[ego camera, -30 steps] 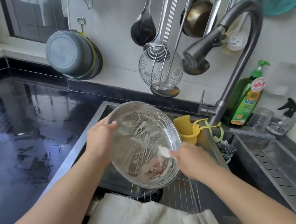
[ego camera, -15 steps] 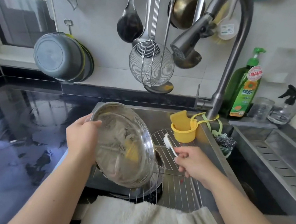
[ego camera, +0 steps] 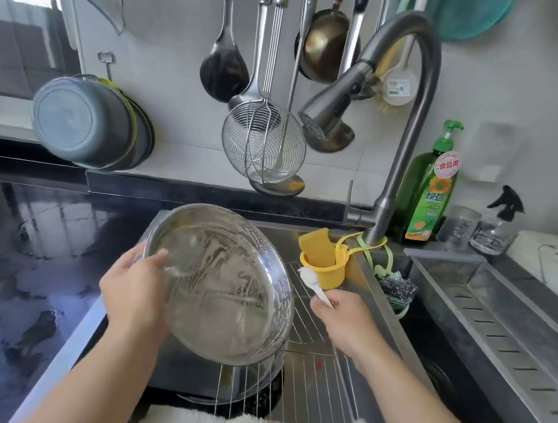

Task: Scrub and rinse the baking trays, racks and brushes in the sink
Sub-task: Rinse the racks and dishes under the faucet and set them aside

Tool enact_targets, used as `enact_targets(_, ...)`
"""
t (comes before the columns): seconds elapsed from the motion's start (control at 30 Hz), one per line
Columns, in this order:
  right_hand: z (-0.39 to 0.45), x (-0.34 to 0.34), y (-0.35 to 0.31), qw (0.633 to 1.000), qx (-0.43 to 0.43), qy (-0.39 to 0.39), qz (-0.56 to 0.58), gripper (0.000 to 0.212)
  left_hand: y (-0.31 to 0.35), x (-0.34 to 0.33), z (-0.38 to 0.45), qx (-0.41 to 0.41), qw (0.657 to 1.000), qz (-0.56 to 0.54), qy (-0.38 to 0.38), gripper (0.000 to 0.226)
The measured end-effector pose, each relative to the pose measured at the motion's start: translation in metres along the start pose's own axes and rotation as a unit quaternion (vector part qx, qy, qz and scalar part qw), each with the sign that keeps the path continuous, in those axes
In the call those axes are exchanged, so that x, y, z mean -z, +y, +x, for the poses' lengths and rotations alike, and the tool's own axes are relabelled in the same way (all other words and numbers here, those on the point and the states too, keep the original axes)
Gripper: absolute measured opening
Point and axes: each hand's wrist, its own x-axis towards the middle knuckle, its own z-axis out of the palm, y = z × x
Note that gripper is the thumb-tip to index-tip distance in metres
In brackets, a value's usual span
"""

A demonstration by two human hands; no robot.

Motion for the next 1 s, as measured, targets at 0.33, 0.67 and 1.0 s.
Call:
enact_targets(0.33,0.120,0.081,-0.069,0.971,0.036,0.078,-0.221,0.056,-0.009,0.001,0.002,0.020,0.999,0.015,-0.039,0.020)
enact_targets(0.67,0.157,0.090,-0.065,0.990,-0.055,0.061,-0.112,0.024,-0.023,0.002,0.018,0.106,0.989,0.061,-0.086,0.023)
enact_targets(1.0,0.104,0.056,-0.060,0.967,0.035,0.099,-0.232,0.034,-0.044,0.004,0.035,0.148,0.964,0.187,-0.120,0.031)
